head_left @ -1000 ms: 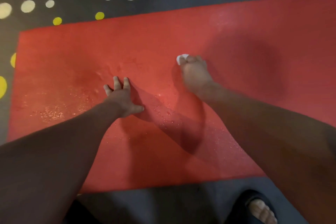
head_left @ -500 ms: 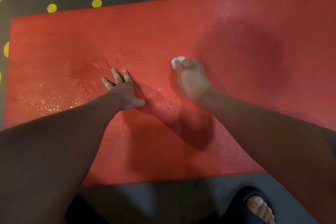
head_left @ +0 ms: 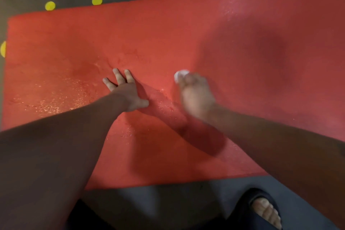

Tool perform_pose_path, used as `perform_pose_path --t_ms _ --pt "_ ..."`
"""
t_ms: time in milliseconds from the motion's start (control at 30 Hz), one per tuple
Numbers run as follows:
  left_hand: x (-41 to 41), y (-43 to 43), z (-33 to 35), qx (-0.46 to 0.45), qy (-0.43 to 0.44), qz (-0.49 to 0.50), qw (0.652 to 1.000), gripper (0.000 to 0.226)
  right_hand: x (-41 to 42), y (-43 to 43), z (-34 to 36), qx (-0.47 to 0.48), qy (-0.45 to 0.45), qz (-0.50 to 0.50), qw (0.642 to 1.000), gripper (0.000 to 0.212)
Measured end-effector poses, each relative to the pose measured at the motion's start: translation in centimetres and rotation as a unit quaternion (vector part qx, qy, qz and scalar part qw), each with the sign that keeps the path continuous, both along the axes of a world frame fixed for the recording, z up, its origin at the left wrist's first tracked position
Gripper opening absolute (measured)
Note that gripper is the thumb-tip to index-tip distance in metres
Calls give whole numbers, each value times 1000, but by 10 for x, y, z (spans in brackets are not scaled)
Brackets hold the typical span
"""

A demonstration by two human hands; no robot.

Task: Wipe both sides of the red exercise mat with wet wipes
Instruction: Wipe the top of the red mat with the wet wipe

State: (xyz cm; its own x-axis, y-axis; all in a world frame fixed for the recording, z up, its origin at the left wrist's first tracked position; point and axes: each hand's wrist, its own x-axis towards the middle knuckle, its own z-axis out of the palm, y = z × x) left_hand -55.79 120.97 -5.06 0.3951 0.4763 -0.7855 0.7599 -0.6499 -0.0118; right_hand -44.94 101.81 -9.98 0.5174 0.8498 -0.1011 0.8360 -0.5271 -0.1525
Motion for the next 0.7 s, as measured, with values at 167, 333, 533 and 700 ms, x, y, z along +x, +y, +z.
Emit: perform_pose_path --t_ms 167,333,533,700 --pt "-1 0 -2 7 3 -2 1000 132 8 -8 -6 30 -28 156 987 46" --pt "0 -1 -2 4 -4 7 1000 132 67 -22 -5 16 -61 -133 989 46" --pt "-1 -1 -2 6 3 4 1000 133 -29 -34 -7 58 23 165 984 45" --pt "1 -1 -3 11 6 6 1000 133 32 -26 -12 64 -60 188 978 40"
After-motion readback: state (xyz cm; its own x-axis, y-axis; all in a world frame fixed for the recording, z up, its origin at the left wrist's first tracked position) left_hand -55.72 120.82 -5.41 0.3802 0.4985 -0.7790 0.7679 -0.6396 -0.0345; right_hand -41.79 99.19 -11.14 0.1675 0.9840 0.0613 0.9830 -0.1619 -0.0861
